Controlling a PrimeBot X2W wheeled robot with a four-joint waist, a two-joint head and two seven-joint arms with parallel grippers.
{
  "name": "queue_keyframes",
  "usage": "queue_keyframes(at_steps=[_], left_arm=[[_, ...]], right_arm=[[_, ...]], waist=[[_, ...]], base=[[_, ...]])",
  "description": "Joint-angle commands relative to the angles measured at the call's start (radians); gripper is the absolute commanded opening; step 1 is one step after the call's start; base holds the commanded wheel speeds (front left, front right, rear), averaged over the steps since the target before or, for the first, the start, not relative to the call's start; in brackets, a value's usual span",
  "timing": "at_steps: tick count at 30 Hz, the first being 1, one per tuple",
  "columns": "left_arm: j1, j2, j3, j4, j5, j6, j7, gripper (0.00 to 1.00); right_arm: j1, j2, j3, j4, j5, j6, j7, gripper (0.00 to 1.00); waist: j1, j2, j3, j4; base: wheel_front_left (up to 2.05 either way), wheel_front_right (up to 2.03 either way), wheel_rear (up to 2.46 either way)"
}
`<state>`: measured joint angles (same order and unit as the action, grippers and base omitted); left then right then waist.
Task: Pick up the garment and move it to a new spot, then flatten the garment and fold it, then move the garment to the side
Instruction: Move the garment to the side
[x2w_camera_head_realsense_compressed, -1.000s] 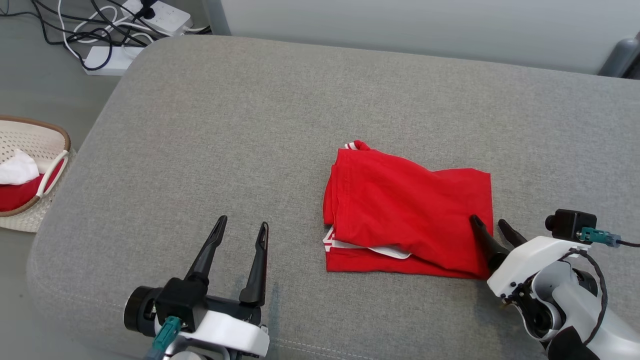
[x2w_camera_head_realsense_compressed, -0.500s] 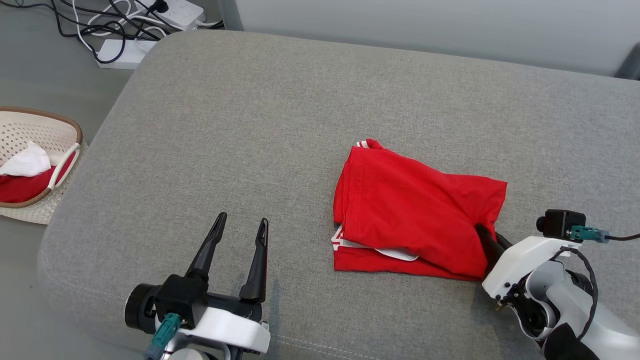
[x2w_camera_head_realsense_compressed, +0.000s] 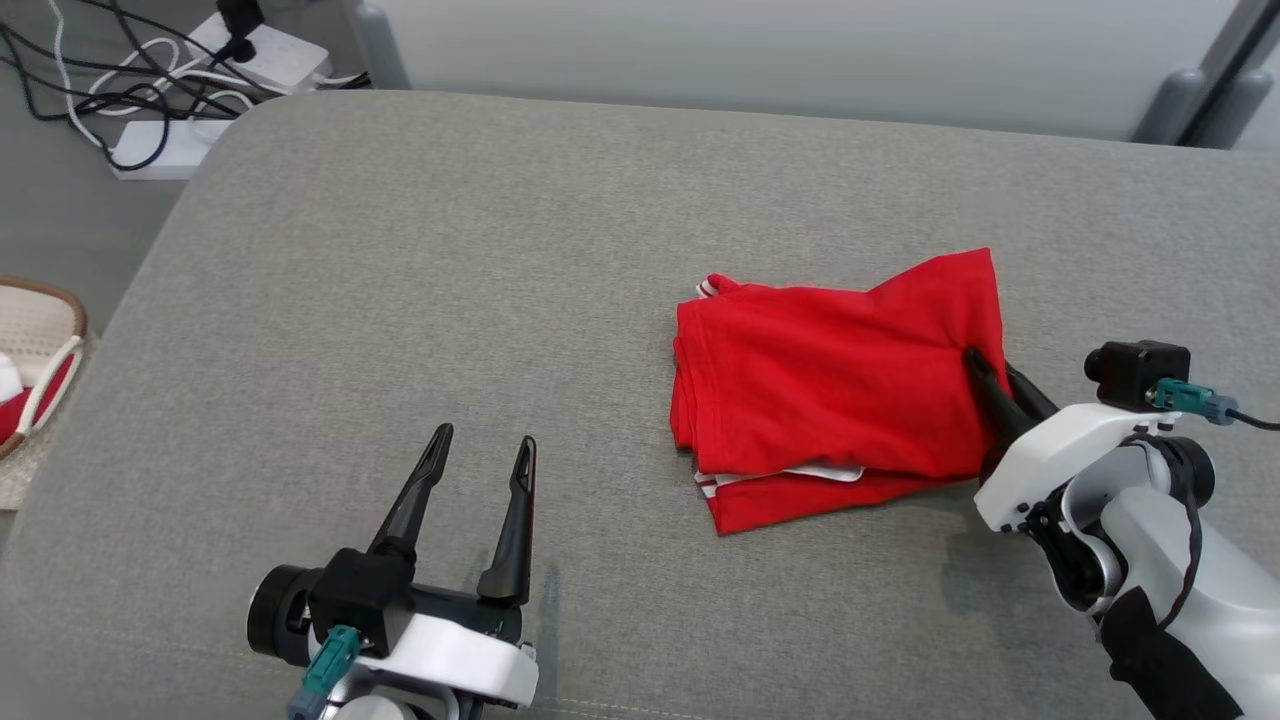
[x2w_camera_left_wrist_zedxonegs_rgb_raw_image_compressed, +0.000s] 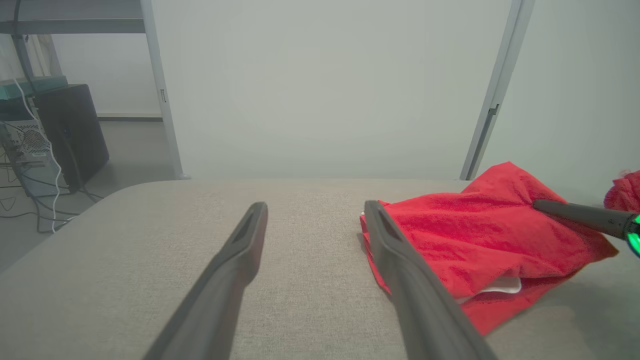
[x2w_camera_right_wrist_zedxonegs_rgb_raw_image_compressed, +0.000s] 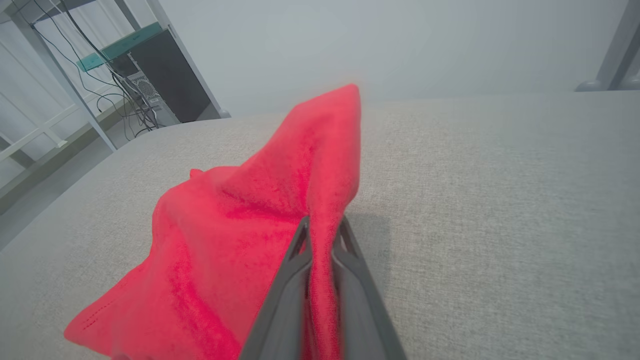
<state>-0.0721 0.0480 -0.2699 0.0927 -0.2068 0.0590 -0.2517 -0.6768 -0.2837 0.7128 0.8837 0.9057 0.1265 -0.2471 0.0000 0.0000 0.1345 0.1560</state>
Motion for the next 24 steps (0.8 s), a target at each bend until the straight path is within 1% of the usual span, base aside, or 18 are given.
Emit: queue_keyframes(at_steps=[1, 11, 19, 20, 24], left_arm=[[-0.058, 0.002, 0.033, -0.028, 0.015, -0.005, -0.010, 1.00], [-0.108, 0.002, 0.022, -0.013, 0.039, -0.027, -0.010, 1.00], [-0.135, 0.002, 0.026, -0.008, 0.051, -0.046, -0.010, 1.00], [-0.135, 0.002, 0.026, -0.008, 0.051, -0.046, -0.010, 1.00], [-0.139, 0.002, 0.025, -0.005, 0.058, -0.049, -0.010, 1.00]], right_arm=[[-0.007, 0.002, -0.020, -0.028, -0.030, 0.004, -0.014, 0.00], [0.046, 0.040, -0.171, -0.080, -0.158, 0.004, -0.015, 0.00], [0.082, 0.060, -0.240, -0.109, -0.201, 0.004, -0.015, 0.00], [0.082, 0.060, -0.240, -0.109, -0.201, 0.004, -0.015, 0.00], [0.099, 0.068, -0.263, -0.119, -0.213, 0.004, -0.015, 0.00]], waist=[[0.0000, 0.0000, 0.004, -0.038], [0.0000, 0.0000, 0.030, -0.215], [0.0000, 0.0000, 0.048, -0.354], [0.0000, 0.0000, 0.048, -0.354], [0.0000, 0.0000, 0.051, -0.409]], base=[[0.00, 0.00, 0.00], [0.00, 0.00, 0.00], [0.00, 0.00, 0.00], [0.00, 0.00, 0.00], [0.00, 0.00, 0.00]])
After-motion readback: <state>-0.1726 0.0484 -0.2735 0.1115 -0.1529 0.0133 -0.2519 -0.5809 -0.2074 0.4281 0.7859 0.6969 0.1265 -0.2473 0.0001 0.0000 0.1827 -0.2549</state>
